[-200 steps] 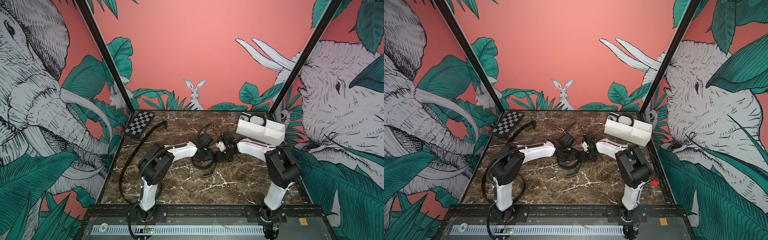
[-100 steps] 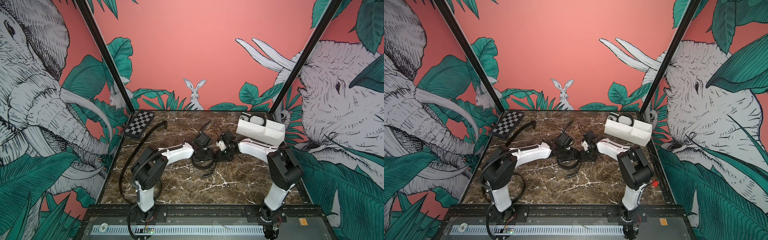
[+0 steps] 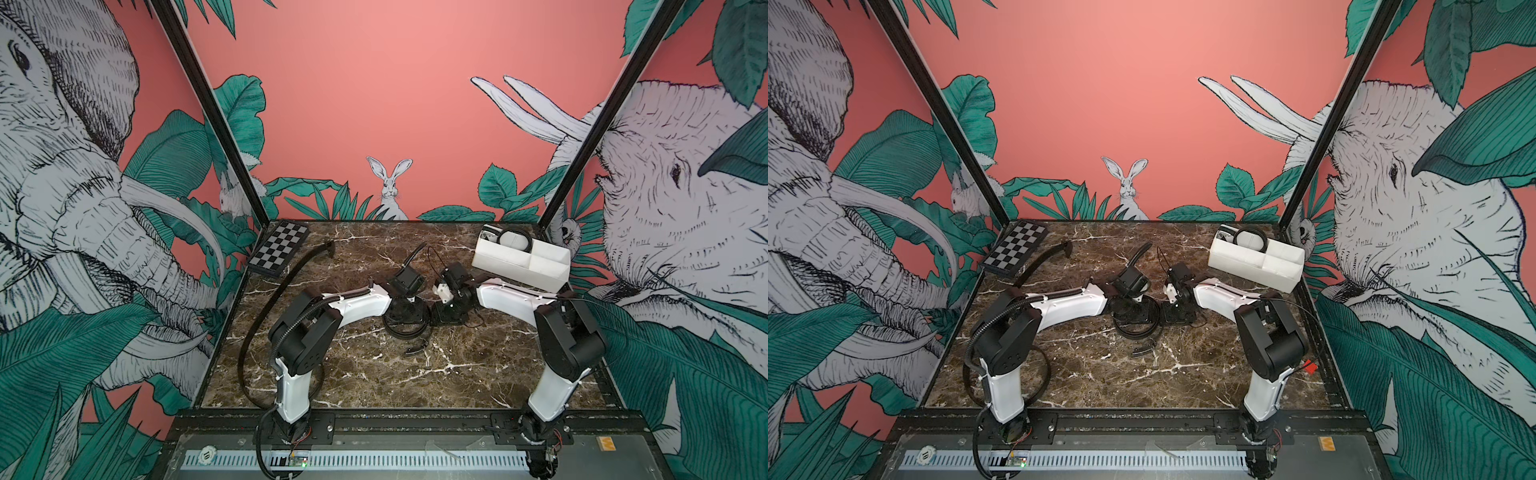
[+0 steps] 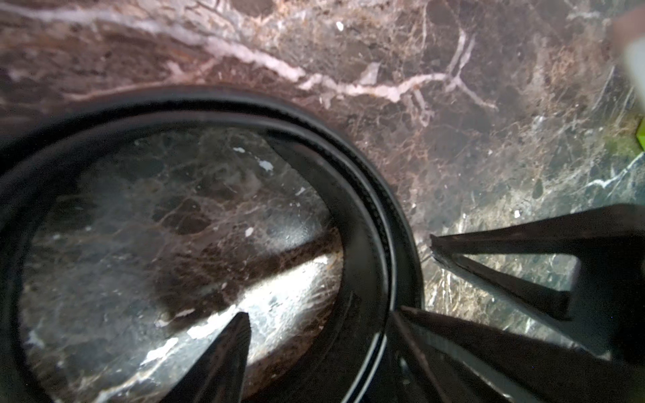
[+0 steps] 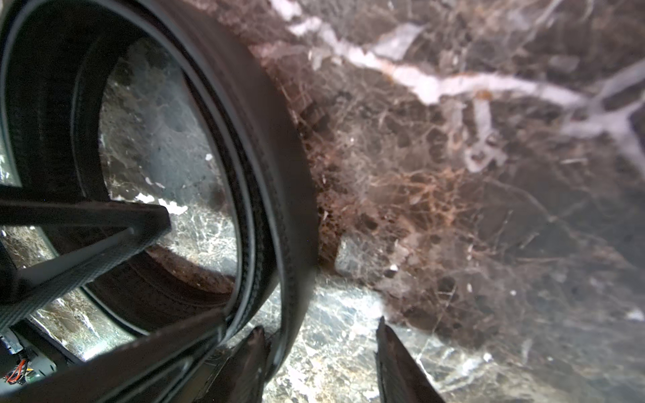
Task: Place the belts into the storage roll
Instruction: Roll the belt at the center of the board.
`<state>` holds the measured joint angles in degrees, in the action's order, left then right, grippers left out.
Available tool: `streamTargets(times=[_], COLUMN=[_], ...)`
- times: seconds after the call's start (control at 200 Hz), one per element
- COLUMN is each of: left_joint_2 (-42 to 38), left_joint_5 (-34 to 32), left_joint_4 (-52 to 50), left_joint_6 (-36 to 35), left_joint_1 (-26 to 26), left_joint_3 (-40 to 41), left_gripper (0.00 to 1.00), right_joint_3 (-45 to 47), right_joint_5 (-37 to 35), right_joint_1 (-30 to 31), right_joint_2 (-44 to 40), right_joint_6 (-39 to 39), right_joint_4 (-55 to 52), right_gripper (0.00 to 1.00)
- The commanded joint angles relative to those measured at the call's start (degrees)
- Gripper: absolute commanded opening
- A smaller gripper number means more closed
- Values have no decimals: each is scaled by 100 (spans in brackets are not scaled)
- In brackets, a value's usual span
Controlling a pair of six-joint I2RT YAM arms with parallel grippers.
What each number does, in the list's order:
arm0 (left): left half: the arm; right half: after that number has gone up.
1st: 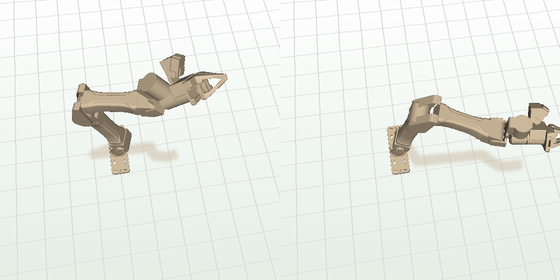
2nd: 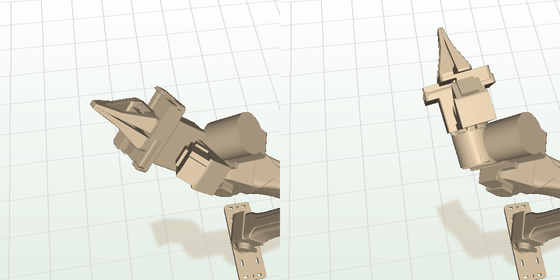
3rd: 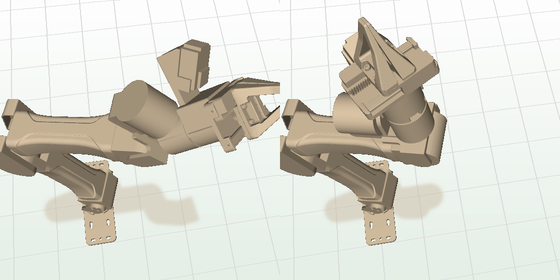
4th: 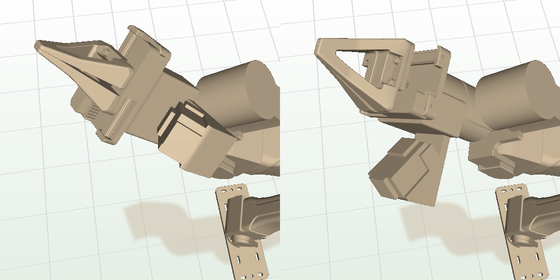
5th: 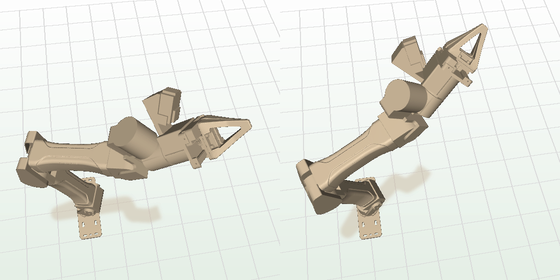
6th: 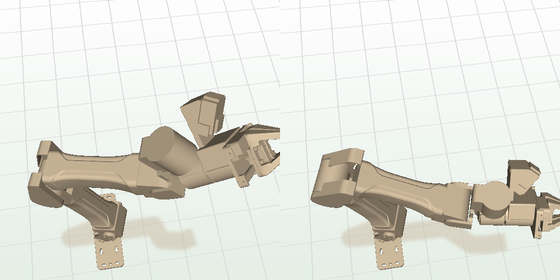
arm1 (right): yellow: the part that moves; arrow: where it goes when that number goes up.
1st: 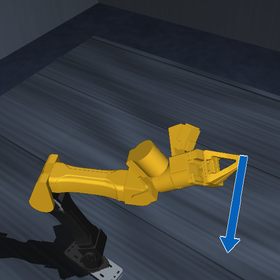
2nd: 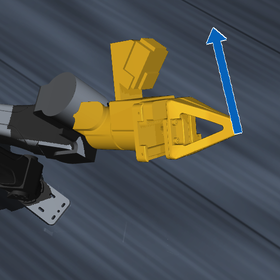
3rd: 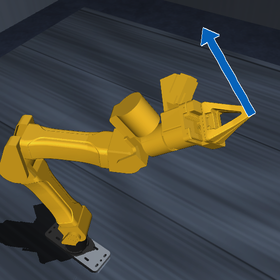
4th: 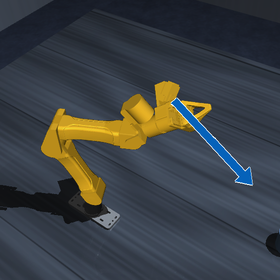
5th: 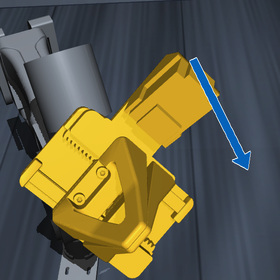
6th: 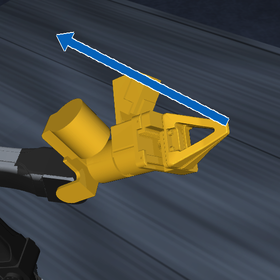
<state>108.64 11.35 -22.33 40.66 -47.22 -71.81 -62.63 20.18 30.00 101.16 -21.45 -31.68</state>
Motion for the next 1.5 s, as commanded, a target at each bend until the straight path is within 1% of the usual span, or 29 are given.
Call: streamTargets(times=[0.0,0.305,0.435,0.67,0.78,0.9,1.015,1.125,1.195,1.355,1.495], left_joint_2=[-84,61,62,102,29,-45,89,268,398,592,764], left_joint_5=[-79,31,3,-310,-632,-747,-809,-680,-626,-599,-701], left_joint_4=[-12,-189,-357,-794,-953,-976,-1063,-1010,-1023,-1053,-1143], left_joint_6=[-43,-276,-533,-905,-894,-903,-946,-890,-855,-666,-420], left_joint_1=[-15,-24,-123,-217,-217,-226,-226,-237,-258,-261,-232], left_joint_3=[74,9,-105,-144,-64,-42,-140,-277,-390,-479,-482], left_gripper=[64,63,63,63,63,63,63,59,55,42,35], right_joint_3=[88,117,128,108,111,128,137,121,122,133,-119], right_joint_5=[-45,-33,-6,-36,-50,-57,-54,-41,-82,-221,-363], right_joint_1=[-3,-1,-3,0,-3,-5,-3,8,16,19,74], right_joint_2=[-202,-161,-121,-141,-165,-164,-169,-151,-155,-83,212], right_joint_6=[22,22,24,21,19,15,-1,-31,-77,-190,-159], right_joint_4=[-93,-51,-37,-71,-84,-84,-61,-68,-84,-52,-159], right_gripper=[49,49,49,49,50,49,50,49,49,45,39])
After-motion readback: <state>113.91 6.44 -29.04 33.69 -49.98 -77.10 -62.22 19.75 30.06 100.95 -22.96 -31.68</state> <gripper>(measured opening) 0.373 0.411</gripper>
